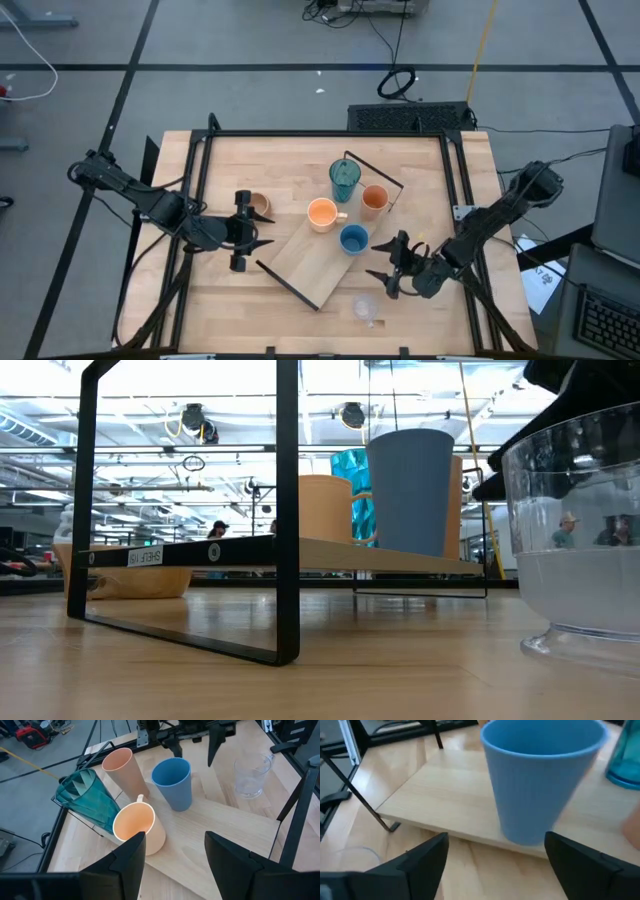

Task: Stack small to large cups/mugs on shelf
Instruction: Put the blue cup on the shelf, then put the transparent mug on the shelf

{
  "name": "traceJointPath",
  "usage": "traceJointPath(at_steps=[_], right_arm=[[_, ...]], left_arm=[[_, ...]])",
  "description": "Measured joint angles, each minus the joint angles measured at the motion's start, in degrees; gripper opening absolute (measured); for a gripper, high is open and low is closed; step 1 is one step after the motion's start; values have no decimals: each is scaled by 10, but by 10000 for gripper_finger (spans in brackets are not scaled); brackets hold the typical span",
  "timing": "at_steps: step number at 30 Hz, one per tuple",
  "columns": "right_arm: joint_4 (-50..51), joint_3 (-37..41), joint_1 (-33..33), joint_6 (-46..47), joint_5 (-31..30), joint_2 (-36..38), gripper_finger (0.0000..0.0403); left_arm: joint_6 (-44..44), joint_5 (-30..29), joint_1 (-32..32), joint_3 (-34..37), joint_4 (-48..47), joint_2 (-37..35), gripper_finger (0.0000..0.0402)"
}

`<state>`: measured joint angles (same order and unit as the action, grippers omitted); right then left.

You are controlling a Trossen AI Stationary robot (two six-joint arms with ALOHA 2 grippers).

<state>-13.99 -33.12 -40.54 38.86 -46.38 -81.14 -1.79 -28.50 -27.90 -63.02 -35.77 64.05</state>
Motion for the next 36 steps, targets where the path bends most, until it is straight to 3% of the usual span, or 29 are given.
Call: traceJointPath(at_steps=[6,15,23,36], right_arm=[[-111,0,19,-59,-17,-63,278],[-120,0,51,-56,-18,-76,241],[-119,0,62,-57,-16,-73,230],[-118,-7,1,-59,-19,-10,230]], left_arm=[[0,0,0,0,0,0,207],[-1,0,0,0,0,0,207],[-2,0,0,0,0,0,207],[-44,0,0,0,-36,0,207]])
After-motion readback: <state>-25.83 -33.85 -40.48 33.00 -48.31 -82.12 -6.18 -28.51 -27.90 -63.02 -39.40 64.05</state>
